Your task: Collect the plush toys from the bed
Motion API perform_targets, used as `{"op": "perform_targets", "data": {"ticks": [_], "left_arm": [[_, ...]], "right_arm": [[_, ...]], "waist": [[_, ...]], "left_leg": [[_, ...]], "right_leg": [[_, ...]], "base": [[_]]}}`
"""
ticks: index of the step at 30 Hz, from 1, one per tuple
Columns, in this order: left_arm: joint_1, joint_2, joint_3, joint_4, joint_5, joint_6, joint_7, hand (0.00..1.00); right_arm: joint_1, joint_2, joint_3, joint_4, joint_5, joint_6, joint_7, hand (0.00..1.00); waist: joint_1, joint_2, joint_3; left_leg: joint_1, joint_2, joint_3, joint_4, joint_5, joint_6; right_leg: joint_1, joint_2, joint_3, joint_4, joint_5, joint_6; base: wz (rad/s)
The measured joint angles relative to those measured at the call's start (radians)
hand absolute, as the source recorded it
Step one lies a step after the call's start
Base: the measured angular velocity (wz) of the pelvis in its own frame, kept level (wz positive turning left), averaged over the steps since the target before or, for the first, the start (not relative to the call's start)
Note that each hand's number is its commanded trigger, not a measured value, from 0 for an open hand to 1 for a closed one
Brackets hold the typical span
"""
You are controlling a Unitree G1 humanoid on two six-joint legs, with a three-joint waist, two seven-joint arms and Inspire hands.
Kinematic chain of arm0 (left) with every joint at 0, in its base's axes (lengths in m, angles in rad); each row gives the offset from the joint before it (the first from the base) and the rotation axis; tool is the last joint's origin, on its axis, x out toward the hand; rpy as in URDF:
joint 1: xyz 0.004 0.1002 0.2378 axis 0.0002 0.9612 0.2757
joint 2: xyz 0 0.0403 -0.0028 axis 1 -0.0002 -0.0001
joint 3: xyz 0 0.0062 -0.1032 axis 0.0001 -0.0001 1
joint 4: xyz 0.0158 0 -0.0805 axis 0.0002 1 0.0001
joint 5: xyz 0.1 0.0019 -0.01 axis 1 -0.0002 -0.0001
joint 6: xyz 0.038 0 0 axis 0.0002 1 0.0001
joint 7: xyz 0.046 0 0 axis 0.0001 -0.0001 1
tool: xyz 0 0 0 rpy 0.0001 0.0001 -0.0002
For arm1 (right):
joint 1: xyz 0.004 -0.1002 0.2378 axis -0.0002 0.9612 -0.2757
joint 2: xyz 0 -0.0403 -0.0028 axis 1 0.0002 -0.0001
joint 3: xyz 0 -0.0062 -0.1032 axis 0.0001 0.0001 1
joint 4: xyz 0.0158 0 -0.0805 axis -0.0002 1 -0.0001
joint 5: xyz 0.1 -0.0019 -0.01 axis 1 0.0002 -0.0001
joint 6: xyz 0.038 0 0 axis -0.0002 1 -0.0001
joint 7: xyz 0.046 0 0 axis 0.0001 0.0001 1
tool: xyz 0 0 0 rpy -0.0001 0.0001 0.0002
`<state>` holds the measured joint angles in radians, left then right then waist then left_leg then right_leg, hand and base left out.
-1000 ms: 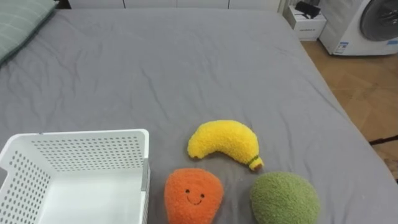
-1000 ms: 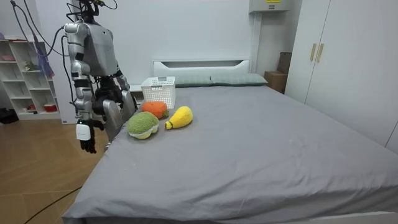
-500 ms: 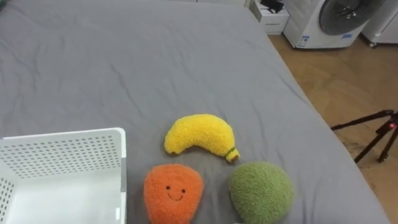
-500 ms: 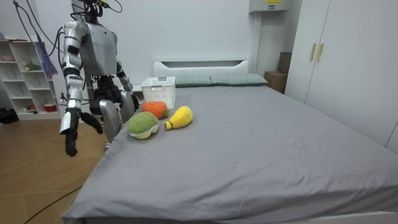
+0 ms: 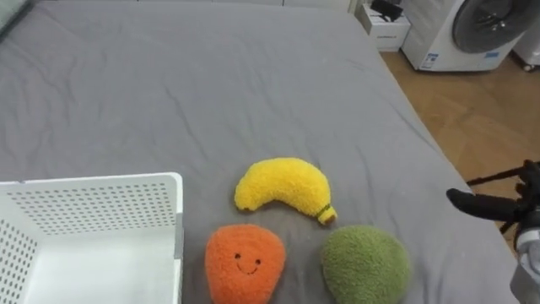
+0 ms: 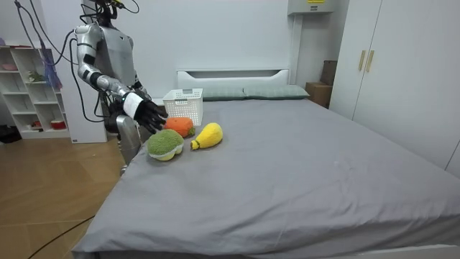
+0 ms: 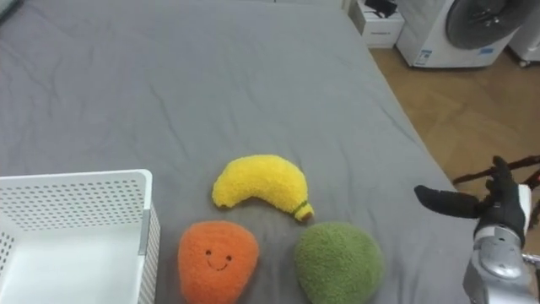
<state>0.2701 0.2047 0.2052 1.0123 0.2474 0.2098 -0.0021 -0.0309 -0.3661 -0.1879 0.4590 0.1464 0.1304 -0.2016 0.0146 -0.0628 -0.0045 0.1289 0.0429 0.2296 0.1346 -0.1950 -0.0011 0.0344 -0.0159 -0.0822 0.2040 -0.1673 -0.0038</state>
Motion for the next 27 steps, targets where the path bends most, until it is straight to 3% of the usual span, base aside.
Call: {"op": "perform_targets", "data": {"ticks": [7, 15, 27], "left_arm": [[-0.007, -0.013, -0.042, 0.000, 0.001, -0.019, 0.000, 0.00], [-0.016, -0.028, -0.074, -0.013, 0.001, -0.020, 0.000, 0.00], [-0.016, -0.026, -0.113, -0.010, -0.004, -0.027, 0.000, 0.00]], "right_arm": [[-0.004, 0.030, 0.092, 0.037, -0.042, -0.001, 0.072, 0.00], [-0.011, 0.037, 0.198, 0.092, -0.080, -0.002, 0.180, 0.00], [-0.010, 0.049, 0.256, 0.224, -0.250, -0.009, 0.332, 0.00]], "waist": [[0.037, 0.015, 0.0012], [0.073, 0.007, 0.0045], [0.072, 0.002, 0.0086]], "left_leg": [[-0.001, -0.002, -0.012, 0.000, 0.000, 0.000], [-0.004, -0.002, -0.017, 0.001, 0.000, 0.000], [-0.021, -0.005, -0.044, 0.012, 0.000, 0.001]], "right_leg": [[0.002, -0.002, -0.002, 0.000, 0.000, 0.000], [0.002, -0.002, -0.008, -0.002, -0.001, 0.000], [0.016, -0.009, -0.039, -0.018, -0.001, 0.001]], "base": [[0.03], [0.01], [0.08]]}}
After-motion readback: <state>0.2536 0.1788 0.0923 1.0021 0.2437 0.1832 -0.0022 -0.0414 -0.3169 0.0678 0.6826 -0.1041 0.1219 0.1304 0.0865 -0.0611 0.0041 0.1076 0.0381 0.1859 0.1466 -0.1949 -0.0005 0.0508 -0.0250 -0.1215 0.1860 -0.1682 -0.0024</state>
